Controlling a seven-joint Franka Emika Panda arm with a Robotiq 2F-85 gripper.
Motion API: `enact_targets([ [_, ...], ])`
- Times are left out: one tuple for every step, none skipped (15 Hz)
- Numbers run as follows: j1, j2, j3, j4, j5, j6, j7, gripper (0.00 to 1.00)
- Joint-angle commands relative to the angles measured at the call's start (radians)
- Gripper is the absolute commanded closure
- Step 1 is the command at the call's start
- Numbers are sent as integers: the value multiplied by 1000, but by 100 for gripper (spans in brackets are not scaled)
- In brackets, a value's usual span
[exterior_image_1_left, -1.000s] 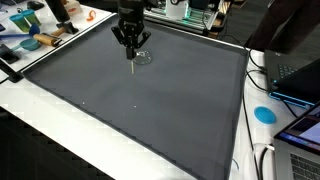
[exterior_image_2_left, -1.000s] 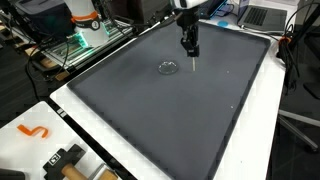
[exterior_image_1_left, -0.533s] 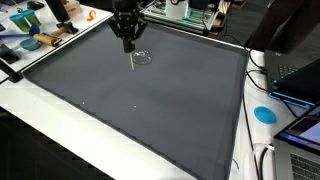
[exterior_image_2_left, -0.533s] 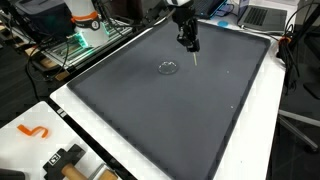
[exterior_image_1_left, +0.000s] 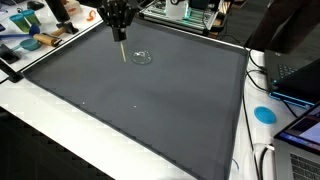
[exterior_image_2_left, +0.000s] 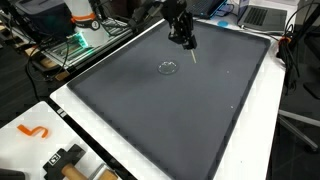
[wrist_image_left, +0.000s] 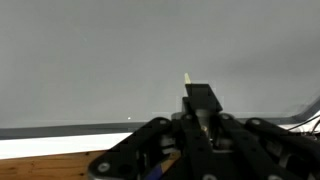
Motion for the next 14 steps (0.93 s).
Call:
enact_targets([
  [-34, -67, -2, -42, 99, -69, -108, 97],
  [-40, -76, -6, -46, 117, -85, -129, 97],
  [-45, -85, -9, -49, 135, -103, -150, 97],
  [-50, -93, -14, -53, 145, -119, -162, 97],
  [-54, -103, -19, -57, 158, -140, -178, 97],
  [-58, -112, -25, -63, 167, -154, -189, 97],
  [-62, -121, -30, -67, 182, -175, -206, 97],
  [-65, -129, -35, -71, 191, -195, -217, 97],
  [-68, -137, -40, -74, 209, -214, -235, 97],
  [-70, -145, -45, -77, 222, -232, -250, 97],
  [23, -153, -146, -81, 223, -250, -253, 97],
  [32, -161, -164, -87, 236, -268, -271, 97],
  [47, -169, -191, -94, 234, -283, -274, 97],
  [60, -177, -215, -100, 242, -299, -289, 97],
])
